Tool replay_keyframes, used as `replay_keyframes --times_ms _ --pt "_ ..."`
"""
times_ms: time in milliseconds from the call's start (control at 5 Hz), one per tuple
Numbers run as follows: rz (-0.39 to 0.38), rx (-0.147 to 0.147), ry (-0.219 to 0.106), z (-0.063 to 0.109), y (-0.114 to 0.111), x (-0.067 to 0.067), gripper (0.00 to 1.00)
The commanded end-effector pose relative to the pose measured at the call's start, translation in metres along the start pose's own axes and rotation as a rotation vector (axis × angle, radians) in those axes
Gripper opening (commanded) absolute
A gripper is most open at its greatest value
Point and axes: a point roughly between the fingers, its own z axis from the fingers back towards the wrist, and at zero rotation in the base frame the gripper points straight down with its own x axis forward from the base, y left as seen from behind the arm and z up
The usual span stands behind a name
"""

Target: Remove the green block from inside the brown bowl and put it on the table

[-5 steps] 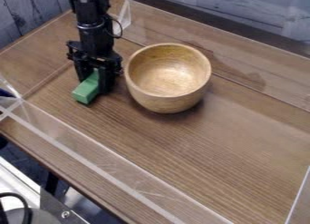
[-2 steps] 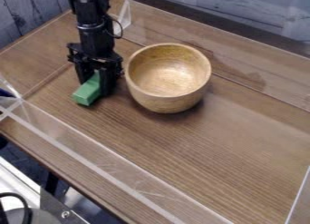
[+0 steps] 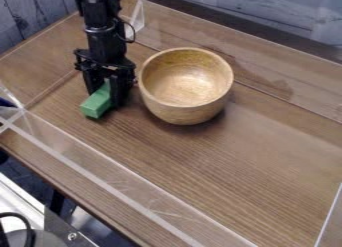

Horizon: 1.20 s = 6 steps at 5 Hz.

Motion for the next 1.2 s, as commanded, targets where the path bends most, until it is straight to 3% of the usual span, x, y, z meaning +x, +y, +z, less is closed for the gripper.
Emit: replay_keyframes --times_ms 0,200,400,800,1000 --pt "0.009 0.027 -0.083 0.029 0.004 0.005 0.0" --pt "0.011 0.02 -0.084 0.031 0.004 0.005 0.0" --pt "0.013 0.012 -0.105 0.044 0.002 0.004 1.0" --pt "-0.003 0.02 -0.234 0.111 -0.015 0.003 1.0" --pt "-0.02 0.039 -0.273 0.144 -0.03 0.003 1.0"
